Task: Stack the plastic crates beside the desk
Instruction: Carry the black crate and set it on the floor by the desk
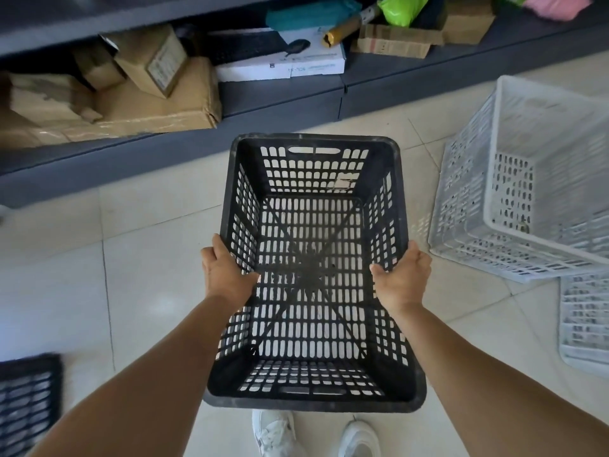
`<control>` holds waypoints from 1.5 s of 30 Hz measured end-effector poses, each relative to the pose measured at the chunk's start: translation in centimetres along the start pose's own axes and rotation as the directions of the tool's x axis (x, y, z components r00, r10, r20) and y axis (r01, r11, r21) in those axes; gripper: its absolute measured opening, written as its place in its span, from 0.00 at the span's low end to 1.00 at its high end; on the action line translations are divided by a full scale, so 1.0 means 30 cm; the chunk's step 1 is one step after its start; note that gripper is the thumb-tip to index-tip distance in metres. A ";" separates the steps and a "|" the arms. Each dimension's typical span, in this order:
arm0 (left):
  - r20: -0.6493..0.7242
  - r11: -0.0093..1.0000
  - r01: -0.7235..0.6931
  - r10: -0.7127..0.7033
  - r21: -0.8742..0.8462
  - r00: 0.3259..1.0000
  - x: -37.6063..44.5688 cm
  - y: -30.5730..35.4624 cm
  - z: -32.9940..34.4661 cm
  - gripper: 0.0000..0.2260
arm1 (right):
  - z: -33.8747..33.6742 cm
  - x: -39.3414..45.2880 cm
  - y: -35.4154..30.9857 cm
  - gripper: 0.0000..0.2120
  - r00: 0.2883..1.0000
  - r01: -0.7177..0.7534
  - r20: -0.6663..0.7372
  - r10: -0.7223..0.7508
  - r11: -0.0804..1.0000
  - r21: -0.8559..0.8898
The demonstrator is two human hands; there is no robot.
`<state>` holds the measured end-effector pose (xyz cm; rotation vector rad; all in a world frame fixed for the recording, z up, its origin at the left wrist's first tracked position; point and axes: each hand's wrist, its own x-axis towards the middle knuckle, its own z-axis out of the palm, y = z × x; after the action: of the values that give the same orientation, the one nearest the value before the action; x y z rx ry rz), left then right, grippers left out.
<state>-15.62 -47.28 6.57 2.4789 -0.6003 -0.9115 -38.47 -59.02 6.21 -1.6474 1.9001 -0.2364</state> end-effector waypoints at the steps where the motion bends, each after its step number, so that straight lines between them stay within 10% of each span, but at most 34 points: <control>1: -0.007 1.000 0.009 -0.009 -0.011 1.000 -0.023 0.010 -0.040 0.44 | -0.028 -0.017 -0.033 0.34 1.000 0.016 0.002 -0.016 1.000 0.001; 17: -0.294 0.949 0.174 -0.251 -0.265 0.922 -0.542 0.022 -0.589 0.46 | -0.380 -0.397 -0.495 0.44 0.929 0.322 0.196 -0.314 0.947 -0.008; 45: -0.533 0.669 0.361 -0.740 -0.650 0.410 -1.468 -0.864 -1.215 0.32 | -0.096 -1.642 -0.999 0.40 0.465 0.777 0.574 -0.674 0.621 0.100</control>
<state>-14.83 5.89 39.92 2.2966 0.7580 -0.0232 -12.80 -19.50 39.58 -2.2710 0.6772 0.1026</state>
